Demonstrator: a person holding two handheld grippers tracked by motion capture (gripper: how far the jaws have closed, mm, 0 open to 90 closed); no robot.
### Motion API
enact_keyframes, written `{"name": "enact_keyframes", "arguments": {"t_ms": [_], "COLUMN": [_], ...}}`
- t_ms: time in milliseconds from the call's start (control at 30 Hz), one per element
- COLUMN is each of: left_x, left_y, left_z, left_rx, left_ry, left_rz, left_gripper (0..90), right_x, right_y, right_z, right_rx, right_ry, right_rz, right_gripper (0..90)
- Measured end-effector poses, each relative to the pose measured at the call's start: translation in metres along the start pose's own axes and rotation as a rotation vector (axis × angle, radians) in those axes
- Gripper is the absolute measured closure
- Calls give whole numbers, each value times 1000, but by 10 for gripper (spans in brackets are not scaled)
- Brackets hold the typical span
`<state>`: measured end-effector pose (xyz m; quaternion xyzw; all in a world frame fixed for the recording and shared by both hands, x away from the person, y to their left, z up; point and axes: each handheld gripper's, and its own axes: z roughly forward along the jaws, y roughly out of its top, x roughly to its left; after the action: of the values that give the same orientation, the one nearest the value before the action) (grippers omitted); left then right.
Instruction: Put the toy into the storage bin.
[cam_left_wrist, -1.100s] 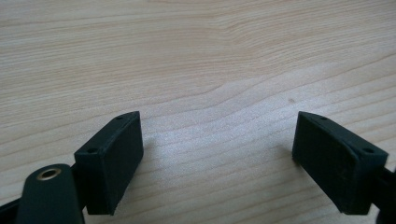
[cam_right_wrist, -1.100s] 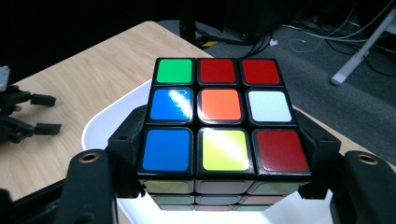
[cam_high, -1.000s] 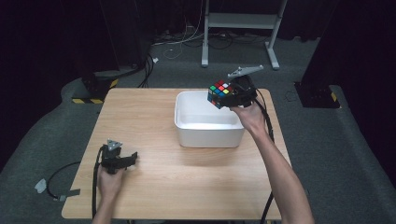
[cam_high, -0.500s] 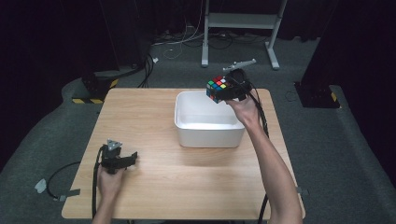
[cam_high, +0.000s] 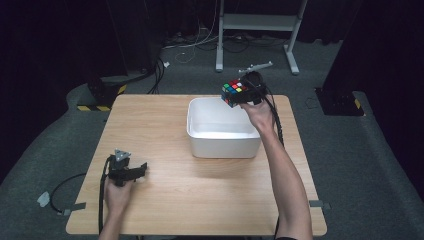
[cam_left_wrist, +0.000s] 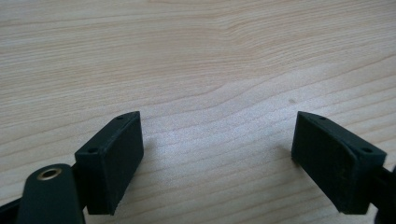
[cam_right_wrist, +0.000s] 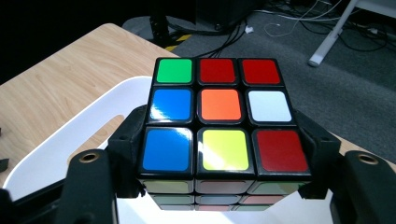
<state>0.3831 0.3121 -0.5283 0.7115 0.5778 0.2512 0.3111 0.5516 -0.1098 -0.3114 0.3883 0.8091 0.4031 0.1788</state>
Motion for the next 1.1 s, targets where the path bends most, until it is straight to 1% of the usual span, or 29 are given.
{"name": "enact_keyframes", "arguments": {"t_ms": [100,200,400,467,500,733,833,1067,1100], "left_x": [0,0,0,0,0,0,0,0,0], "left_y": [0,0,0,0,0,0,0,0,0], "left_z": [0,0,0,0,0,0,0,0,0], "left_rx": [0,0,-3,-3,-3,-3,-3,-3,-3], "left_ry": [0,0,-1,-1,-1,0,0,0,0], "left_rz": [-1,0,-4,-4,-4,-3,-4,-4,-3], "left_gripper": [169,169,169,170,170,170,171,172,172], "right_x": [-2,-2,-4,-4,-4,-6,-5,-6,-6], "right_y": [-1,-2,-4,-5,-6,-10,-12,-17,-18], "right_z": [3,5,10,12,13,16,19,26,27], "right_rx": [5,13,20,30,32,33,41,52,57], "right_ry": [1,-5,-4,-9,-19,-23,-30,-16,-20], "right_rz": [12,10,24,27,26,32,32,51,50], "right_gripper": [338,338,338,338,338,338,338,338,338]}}
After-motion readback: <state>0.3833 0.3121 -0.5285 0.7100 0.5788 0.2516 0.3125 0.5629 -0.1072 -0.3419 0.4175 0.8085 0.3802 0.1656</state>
